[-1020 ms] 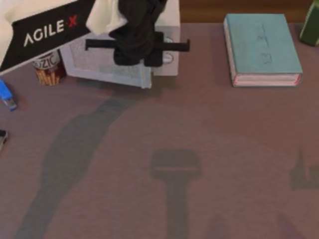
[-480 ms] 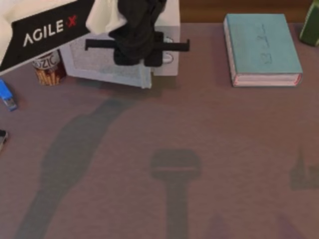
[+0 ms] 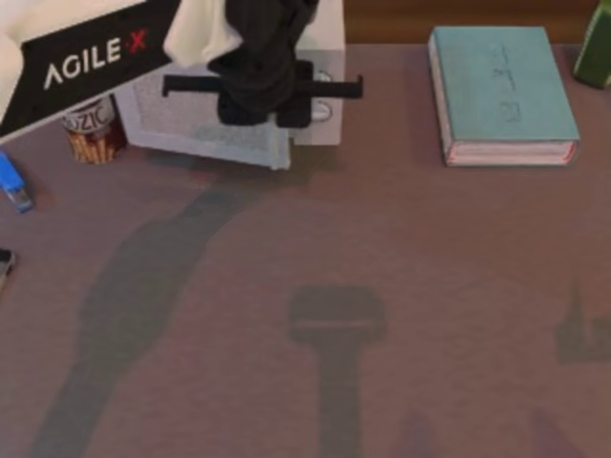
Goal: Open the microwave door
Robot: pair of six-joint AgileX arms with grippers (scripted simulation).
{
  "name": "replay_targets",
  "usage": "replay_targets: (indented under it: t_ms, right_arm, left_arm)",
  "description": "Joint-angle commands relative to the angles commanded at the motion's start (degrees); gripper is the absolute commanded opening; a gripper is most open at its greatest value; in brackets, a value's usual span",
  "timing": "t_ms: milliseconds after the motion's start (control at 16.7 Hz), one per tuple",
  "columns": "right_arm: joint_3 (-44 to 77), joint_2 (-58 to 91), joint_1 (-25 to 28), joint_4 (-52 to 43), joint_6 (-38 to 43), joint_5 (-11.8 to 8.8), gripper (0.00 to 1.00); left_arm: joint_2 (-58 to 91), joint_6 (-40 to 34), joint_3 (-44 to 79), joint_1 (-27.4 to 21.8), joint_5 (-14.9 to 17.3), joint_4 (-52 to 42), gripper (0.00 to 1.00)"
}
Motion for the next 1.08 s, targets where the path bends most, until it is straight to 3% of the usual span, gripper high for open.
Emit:
replay_targets:
  t_ms: [420, 1080]
  right_arm:
    - [0.00, 0.00, 0.00, 0.00, 0.00, 0.00, 1.00]
    - [0.00, 0.00, 0.00, 0.00, 0.00, 0.00, 1.00]
  left_arm:
    - [0.20, -0.09, -0.25, -0.38, 0.33, 0.11, 0.00]
    - [-5.41, 6.32, -8.04, 0.90, 3.28, 3.91, 0.00]
